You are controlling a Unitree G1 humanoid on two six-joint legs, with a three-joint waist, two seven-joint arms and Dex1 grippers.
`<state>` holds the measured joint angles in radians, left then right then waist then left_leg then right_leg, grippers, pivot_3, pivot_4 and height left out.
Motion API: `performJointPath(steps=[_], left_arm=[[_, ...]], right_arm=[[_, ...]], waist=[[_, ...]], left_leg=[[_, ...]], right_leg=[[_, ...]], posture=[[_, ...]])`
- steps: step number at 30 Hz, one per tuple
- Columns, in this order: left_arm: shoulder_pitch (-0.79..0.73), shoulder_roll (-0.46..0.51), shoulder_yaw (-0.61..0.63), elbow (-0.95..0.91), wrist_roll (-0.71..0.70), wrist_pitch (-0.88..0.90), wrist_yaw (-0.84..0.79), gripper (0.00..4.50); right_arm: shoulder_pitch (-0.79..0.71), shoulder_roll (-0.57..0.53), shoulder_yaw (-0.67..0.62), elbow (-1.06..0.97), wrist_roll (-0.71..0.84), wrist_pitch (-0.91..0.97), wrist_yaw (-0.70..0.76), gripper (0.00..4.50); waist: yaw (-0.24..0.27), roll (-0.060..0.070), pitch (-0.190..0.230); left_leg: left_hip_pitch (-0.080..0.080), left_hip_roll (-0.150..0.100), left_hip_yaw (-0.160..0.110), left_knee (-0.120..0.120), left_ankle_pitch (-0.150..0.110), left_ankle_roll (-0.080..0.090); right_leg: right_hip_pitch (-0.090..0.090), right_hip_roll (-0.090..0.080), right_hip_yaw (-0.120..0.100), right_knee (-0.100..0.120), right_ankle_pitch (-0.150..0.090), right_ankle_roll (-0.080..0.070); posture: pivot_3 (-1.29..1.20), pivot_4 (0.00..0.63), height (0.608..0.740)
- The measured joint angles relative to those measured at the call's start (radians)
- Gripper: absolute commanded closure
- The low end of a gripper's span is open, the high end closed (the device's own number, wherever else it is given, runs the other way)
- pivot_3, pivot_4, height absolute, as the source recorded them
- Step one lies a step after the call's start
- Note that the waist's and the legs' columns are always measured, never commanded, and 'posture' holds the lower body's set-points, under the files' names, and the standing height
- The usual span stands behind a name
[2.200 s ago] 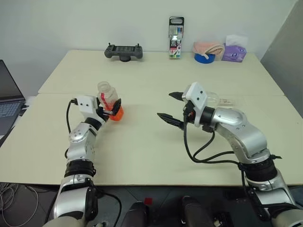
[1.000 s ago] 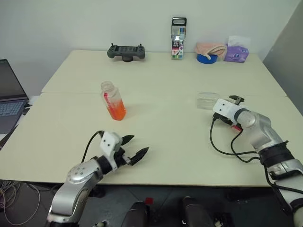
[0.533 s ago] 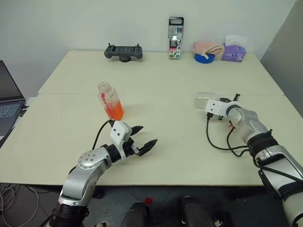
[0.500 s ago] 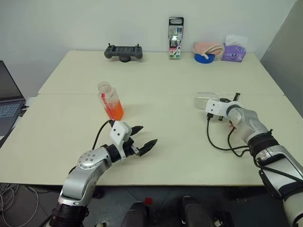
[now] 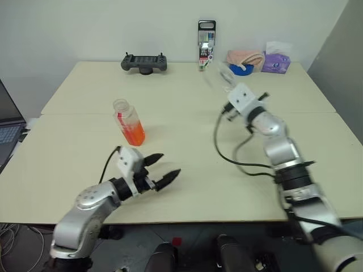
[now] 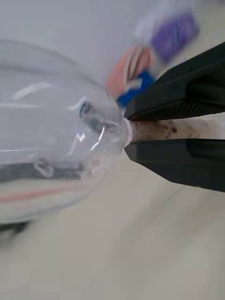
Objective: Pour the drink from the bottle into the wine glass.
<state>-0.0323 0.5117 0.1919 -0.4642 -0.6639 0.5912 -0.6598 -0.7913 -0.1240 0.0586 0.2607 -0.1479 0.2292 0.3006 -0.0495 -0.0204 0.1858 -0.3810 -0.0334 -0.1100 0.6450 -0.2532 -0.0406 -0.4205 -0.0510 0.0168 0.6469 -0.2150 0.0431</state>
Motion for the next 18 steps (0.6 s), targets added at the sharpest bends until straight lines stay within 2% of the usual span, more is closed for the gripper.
performJointPath(steps=[2,5,10,18], left_arm=[[0.006,0.02,0.052,-0.034,-0.041,0.025,0.017,0.0],[0.087,0.061,0.058,-0.044,-0.033,0.033,0.011,0.0],[0.117,0.059,0.032,-0.044,-0.012,0.031,0.018,0.0],[0.098,0.048,0.009,-0.043,0.004,0.03,0.039,0.0]], right_arm=[[0.034,0.06,-0.02,-0.003,0.092,0.003,0.004,4.25],[0.098,0.133,-0.085,-0.01,0.19,0.004,-0.018,4.25],[0.2,0.15,0.005,0.035,0.16,-0.034,-0.024,4.25],[0.217,0.145,0.053,0.092,0.128,-0.143,-0.041,4.26]], waist=[[0.013,0.0,0.0],[0.021,0.0,0.0],[0.017,0.0,0.0],[0.013,0.0,-0.002]], left_leg=[[0.0,0.001,0.0,0.0,0.0,0.0],[-0.001,-0.005,0.001,0.0,0.0,0.0],[0.0,-0.006,0.003,0.0,0.0,0.0],[0.003,-0.004,0.002,-0.001,0.0,0.0]], right_leg=[[0.001,-0.001,-0.001,-0.001,0.0,0.0],[0.001,-0.004,0.002,-0.002,0.0,0.0],[0.0,-0.002,0.001,-0.002,0.0,-0.001],[0.001,0.001,0.001,0.0,-0.002,-0.004]], posture=[[0.0,0.15,0.74],[0.0,0.15,0.74],[0.0,0.15,0.74],[0.0,0.15,0.74]])
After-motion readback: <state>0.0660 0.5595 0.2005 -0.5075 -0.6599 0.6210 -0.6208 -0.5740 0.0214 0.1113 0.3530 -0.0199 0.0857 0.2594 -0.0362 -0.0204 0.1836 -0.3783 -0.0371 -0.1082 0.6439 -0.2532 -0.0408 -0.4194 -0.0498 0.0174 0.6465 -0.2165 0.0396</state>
